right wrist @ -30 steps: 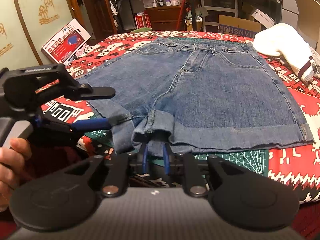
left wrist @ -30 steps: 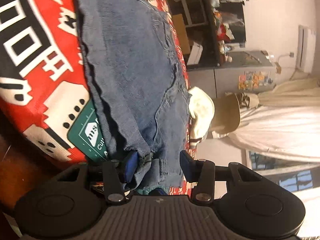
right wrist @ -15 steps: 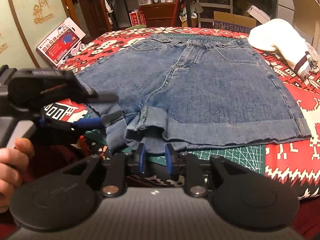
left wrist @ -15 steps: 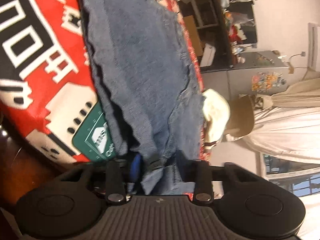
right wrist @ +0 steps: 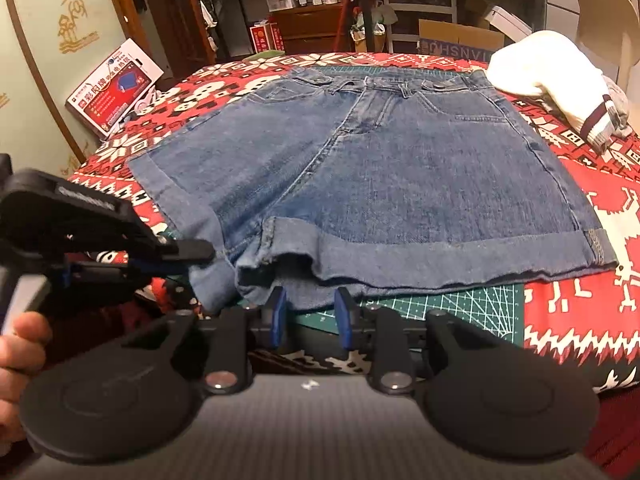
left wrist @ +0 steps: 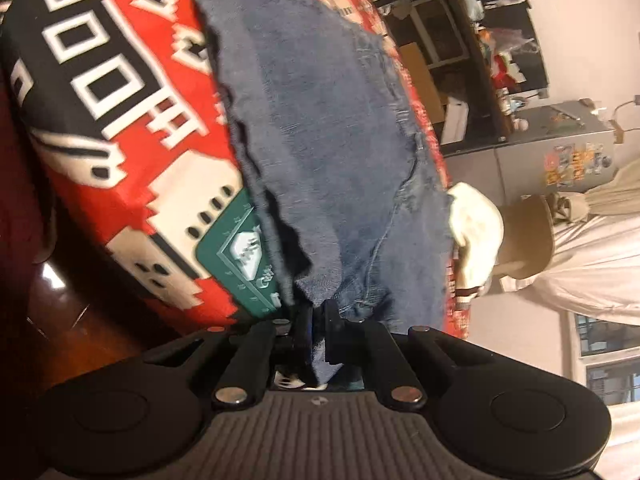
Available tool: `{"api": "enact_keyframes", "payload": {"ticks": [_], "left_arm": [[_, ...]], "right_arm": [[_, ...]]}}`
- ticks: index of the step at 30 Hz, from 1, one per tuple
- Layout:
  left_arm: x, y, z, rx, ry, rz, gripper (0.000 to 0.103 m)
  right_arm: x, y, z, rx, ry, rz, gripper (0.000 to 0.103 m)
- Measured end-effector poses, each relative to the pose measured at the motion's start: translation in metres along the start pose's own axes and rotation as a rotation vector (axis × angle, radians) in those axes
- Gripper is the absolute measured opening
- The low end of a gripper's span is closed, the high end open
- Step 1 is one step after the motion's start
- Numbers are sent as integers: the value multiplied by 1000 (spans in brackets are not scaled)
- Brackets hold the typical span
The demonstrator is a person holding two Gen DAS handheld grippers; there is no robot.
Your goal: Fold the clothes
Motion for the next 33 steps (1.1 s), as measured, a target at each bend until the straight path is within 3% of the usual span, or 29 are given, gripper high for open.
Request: {"api": "enact_keyframes", "payload": {"ticks": [8,12,18,23,28,33], "left_arm": [[-6,4,-2,15,-2,-9,6],[-1,3,7,-54,30,9,6],[0,4,2,-32,23,8,6],[0,4,0,-38,24,5,6],[-1,5,2,-35,18,4,6],[-9,2,1,-24,9,0,5]], "right_arm": [[-10,-3,5,-26,-14,-43,29],[-19,-8,12,-58,-13,-84,14],[-21,-33,24,-114,-62,-118,11],[19,-51,41,-80,-207,-26,7],[53,-42,45,-48,-197,60,5],[59,-39,36,-1,-232,69,4]]}}
Point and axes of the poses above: each gripper's, at about its wrist camera, not at the fingertips, and x roughly the way its jaws point, z to its left, y to its underside, the point moved 6 cm from there along x, roughly the way its jaws point, and after that the axes turned 2 degrees about -x, right-handed, at the moved point
